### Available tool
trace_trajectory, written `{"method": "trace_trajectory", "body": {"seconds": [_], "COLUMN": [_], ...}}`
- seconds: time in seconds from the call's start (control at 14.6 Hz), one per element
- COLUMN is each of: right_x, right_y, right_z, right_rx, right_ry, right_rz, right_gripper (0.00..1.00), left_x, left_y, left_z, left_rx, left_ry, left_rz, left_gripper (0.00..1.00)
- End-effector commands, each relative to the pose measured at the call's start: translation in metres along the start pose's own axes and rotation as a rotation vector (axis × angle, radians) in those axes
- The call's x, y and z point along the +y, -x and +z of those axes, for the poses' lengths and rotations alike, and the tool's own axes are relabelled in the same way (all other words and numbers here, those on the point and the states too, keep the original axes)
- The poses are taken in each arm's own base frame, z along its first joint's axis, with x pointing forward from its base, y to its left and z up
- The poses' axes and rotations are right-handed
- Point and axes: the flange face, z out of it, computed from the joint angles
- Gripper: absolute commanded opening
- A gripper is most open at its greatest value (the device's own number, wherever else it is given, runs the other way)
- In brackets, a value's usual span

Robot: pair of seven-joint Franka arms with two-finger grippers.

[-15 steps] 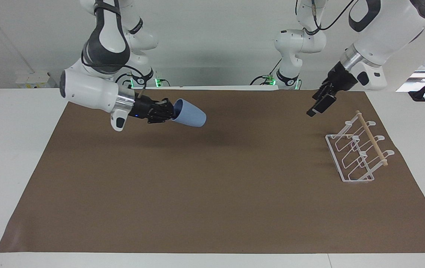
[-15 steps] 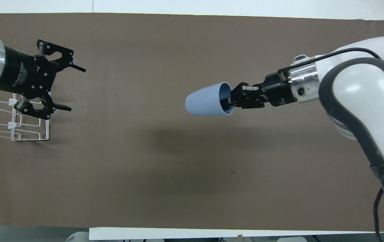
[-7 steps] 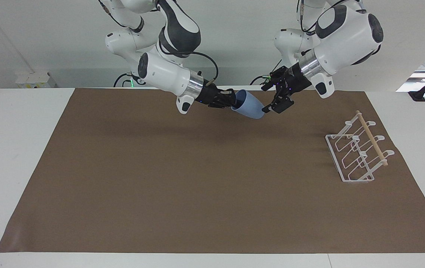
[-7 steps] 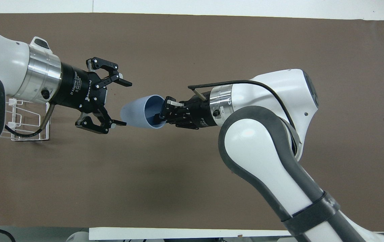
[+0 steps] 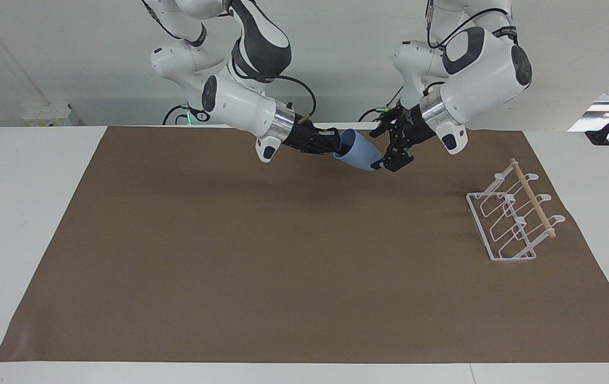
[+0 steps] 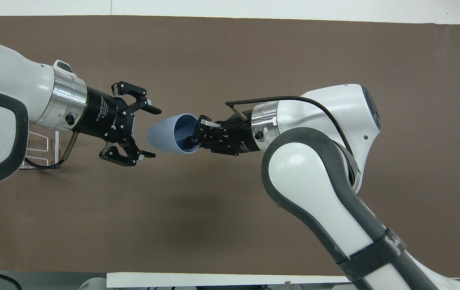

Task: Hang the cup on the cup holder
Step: 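Close the left gripper on the cup's base beside the right gripper, then carry the cup with the left gripper while the right gripper withdraws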

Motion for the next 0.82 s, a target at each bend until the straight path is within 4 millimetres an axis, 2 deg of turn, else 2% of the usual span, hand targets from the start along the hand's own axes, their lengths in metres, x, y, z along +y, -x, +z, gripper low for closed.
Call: {"method": "trace_trajectory", "body": {"seconds": [0.0,0.14,0.21,0.41,0.48,0.55,0.62,0.68,0.75], "right_x": [0.001,0.001,0.002,0.000,0.000,0.000,0.000,0.000,0.003], "right_y": [0.000,0.000,-0.001,-0.001,-0.001,-0.002,-0.003,-0.006,-0.013], "right_z": [-0.002,-0.002,-0.002,-0.002,-0.002,-0.005,-0.006,-0.010,-0.019], "right_rx": [-0.002,-0.001,-0.001,0.000,0.000,0.004,0.009,0.020,0.039], "right_ry": [-0.020,-0.020,-0.020,-0.021,-0.021,-0.024,-0.024,-0.027,-0.026], "right_rz": [0.019,0.020,0.021,0.022,0.022,0.023,0.021,0.020,0.016], "right_gripper": [0.00,0.00,0.00,0.00,0.05,0.39,0.99,0.99,0.99], "left_x": [0.000,-0.001,-0.003,-0.002,-0.002,-0.001,0.000,0.003,0.009], "left_y": [0.003,0.007,0.009,0.010,0.008,0.006,0.002,-0.004,-0.018], "left_z": [0.022,0.024,0.030,0.027,0.026,0.024,0.023,0.018,0.010], "left_rx": [0.005,0.049,0.070,0.067,0.067,0.068,0.070,0.070,0.082], "left_ry": [0.012,0.012,0.011,0.014,0.012,0.015,0.017,0.027,0.035], "left_rz": [0.002,0.082,0.104,0.059,0.055,0.050,0.045,0.027,-0.007], "left_gripper": [0.97,0.01,0.00,0.00,0.00,0.00,0.00,0.00,0.00]}}
